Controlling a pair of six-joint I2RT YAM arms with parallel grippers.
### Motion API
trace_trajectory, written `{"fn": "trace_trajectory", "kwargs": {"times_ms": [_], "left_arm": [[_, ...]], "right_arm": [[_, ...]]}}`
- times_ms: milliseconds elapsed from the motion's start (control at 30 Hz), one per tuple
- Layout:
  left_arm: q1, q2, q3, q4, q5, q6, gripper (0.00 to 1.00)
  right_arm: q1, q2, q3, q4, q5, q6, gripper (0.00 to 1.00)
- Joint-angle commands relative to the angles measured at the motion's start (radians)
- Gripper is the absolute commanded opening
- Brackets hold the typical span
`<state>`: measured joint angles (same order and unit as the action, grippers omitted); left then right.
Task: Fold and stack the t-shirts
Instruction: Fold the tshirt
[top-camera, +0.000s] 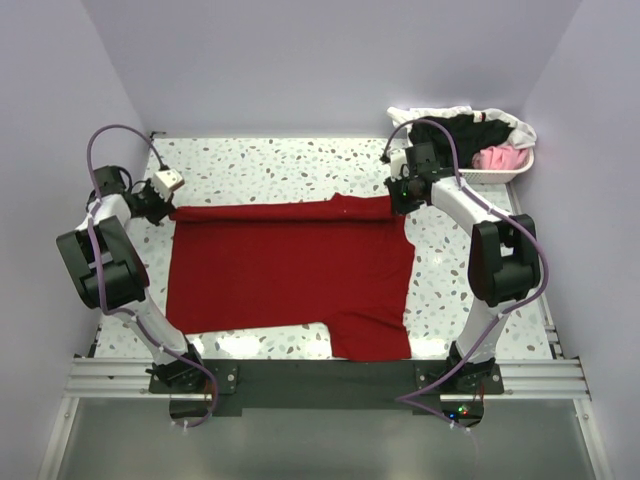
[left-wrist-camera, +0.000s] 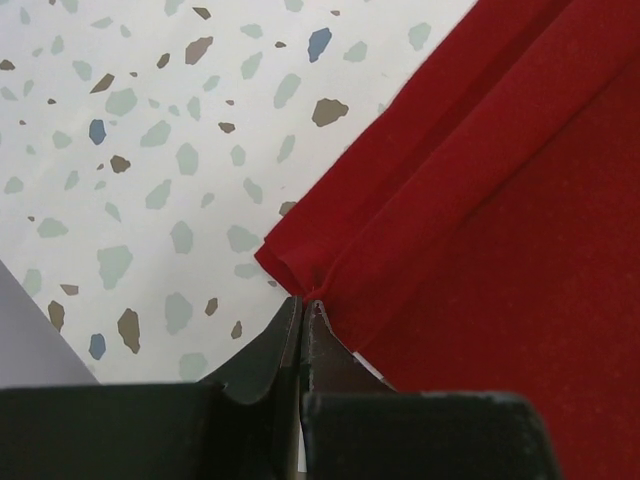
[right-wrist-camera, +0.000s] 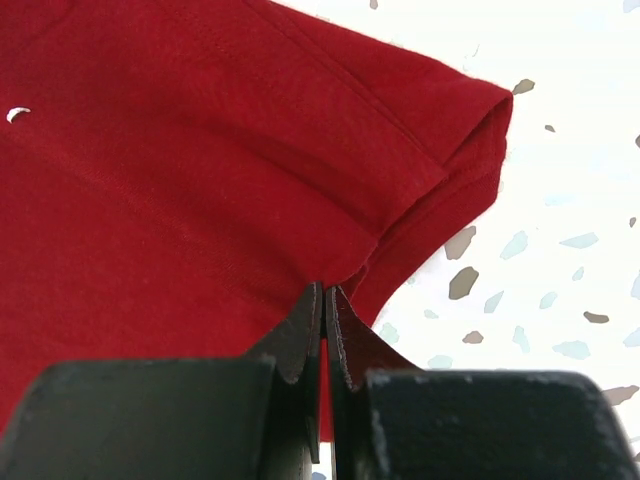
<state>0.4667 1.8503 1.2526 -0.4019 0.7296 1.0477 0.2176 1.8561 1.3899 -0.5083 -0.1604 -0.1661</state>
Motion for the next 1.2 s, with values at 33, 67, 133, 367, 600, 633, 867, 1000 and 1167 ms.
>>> {"fn": "trace_trajectory", "kwargs": {"times_ms": [33,67,133,367,600,633,867,1000,1167], "left_arm": [[0.018,0.018,0.004,-0.031,-0.024,0.087,0.0],[0.016,0.023,0.004,-0.037,-0.028,0.093,0.0],[0.016,0.033,0.004,-0.052,-0.038,0.109,0.0],[0.01,0.055,0.004,-0.1,-0.047,0.14,0.0],[0.007,0.066,0.01,-0.112,-0.065,0.147,0.0],[0.007,0.066,0.01,-0.117,-0.068,0.156,0.01],[0.01,0.075,0.109,-0.328,-0.046,0.258,0.28],[-0.002,0.015,0.165,-0.394,0.059,0.238,0.42],[-0.118,-0.069,0.153,-0.252,0.062,0.017,0.52]], "right_arm": [[-0.004,0.006,0.018,-0.013,0.007,-0.026,0.0],[-0.003,0.011,0.026,-0.018,0.005,-0.029,0.0],[-0.004,0.015,0.032,-0.035,0.004,-0.033,0.0],[0.005,0.044,0.063,-0.087,-0.027,-0.053,0.0],[0.028,0.06,0.07,-0.119,-0.037,-0.073,0.0],[0.028,0.066,0.075,-0.128,-0.037,-0.081,0.0],[0.028,0.071,0.142,-0.245,-0.059,-0.154,0.21],[0.028,0.057,0.184,-0.37,-0.091,-0.21,0.32],[0.02,0.066,0.239,-0.389,-0.082,-0.173,0.36]]}}
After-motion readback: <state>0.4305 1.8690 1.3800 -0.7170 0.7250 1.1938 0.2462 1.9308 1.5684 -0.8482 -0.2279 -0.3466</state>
